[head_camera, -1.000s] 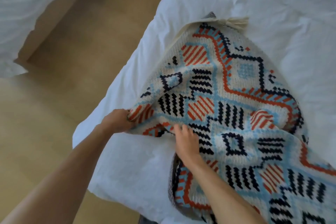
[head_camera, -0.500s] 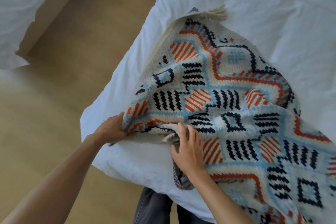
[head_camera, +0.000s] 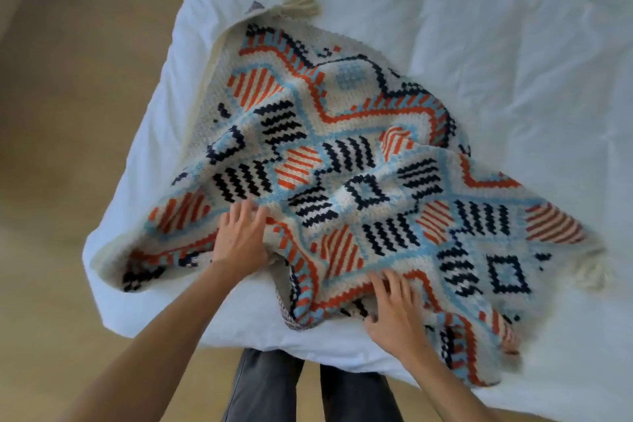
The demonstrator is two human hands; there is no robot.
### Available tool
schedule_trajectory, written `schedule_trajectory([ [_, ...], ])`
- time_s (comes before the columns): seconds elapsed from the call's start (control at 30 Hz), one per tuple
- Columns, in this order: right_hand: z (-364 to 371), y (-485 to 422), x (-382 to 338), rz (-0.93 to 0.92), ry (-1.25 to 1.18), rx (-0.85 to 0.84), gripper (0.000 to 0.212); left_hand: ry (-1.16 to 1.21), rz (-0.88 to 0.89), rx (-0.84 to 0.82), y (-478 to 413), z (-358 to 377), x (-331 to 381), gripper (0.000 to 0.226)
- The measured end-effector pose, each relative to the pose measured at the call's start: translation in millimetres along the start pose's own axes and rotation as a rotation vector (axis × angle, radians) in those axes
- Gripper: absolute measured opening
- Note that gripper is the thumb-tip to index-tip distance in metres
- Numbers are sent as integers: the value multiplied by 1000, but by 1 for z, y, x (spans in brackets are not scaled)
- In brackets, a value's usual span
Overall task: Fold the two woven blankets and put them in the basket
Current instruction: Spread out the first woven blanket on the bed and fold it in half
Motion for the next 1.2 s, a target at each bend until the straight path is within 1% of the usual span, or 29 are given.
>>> schedule_trajectory([
  [0.07,10,13,38,103,79,-38,98,25,162,-233,17,34,57,66],
  [0.1,17,21,56,155,111,-75,107,-10,236,-303,27,47,78,70],
  [0.17,31,38,85,208,166,-128,121,-120,323,-371,45,68,103,77],
  [0.2,36,43,95,207,179,-138,124,-171,329,-392,52,77,109,79],
  [0.23,38,46,101,197,178,-141,121,-217,321,-415,57,84,113,80],
  [0.27,39,46,106,185,169,-131,113,-260,302,-428,60,89,114,81],
  [0.33,32,39,114,137,166,-52,85,-348,240,-418,58,92,115,77],
  [0.4,17,30,130,63,181,47,52,-396,133,-376,51,85,111,60],
  [0.43,7,26,147,43,186,91,42,-415,79,-364,48,81,109,51],
  [0.5,-20,22,198,70,200,178,32,-422,-15,-378,44,76,108,40],
  [0.57,-52,27,253,137,223,259,31,-392,-95,-431,44,77,122,41],
  [0.63,-69,37,293,229,216,321,45,-397,-167,-509,49,83,149,52],
  [0.7,-63,54,316,319,226,300,68,-413,-190,-577,57,92,189,68],
  [0.73,-52,65,325,367,229,263,80,-397,-160,-562,57,95,215,73],
  [0.77,-40,76,334,418,212,219,91,-354,-100,-513,56,98,245,71],
  [0.83,-8,93,344,478,147,116,112,-203,57,-403,56,102,310,60],
  [0.87,3,97,343,465,116,77,116,-140,136,-383,59,105,342,58],
  [0.9,8,98,339,438,97,62,113,-109,201,-392,65,111,368,58],
  [0.93,12,98,336,401,79,46,103,-105,248,-412,69,115,390,59],
  [0.97,10,95,333,351,62,45,88,-119,272,-428,71,119,405,57],
  [1.0,2,92,333,293,61,88,69,-121,269,-432,69,120,415,53],
  [1.07,-30,85,352,217,74,228,29,-45,218,-410,57,114,427,37],
  [1.13,-69,85,387,204,84,397,17,93,199,-399,45,105,443,20],
  [1.17,-86,86,406,227,87,460,11,165,205,-398,40,101,453,15],
  [1.2,-96,89,423,268,93,496,17,224,218,-401,36,99,464,12],
])
Point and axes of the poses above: each hand's wrist, its own y-axis away from the middle knuckle, its own z-axis out of the palm, x = y × z, the point moved 10 cm from there along -y, towards the middle knuckle, and after that the axes turned 12 degrees about x, right-handed, at the moved point
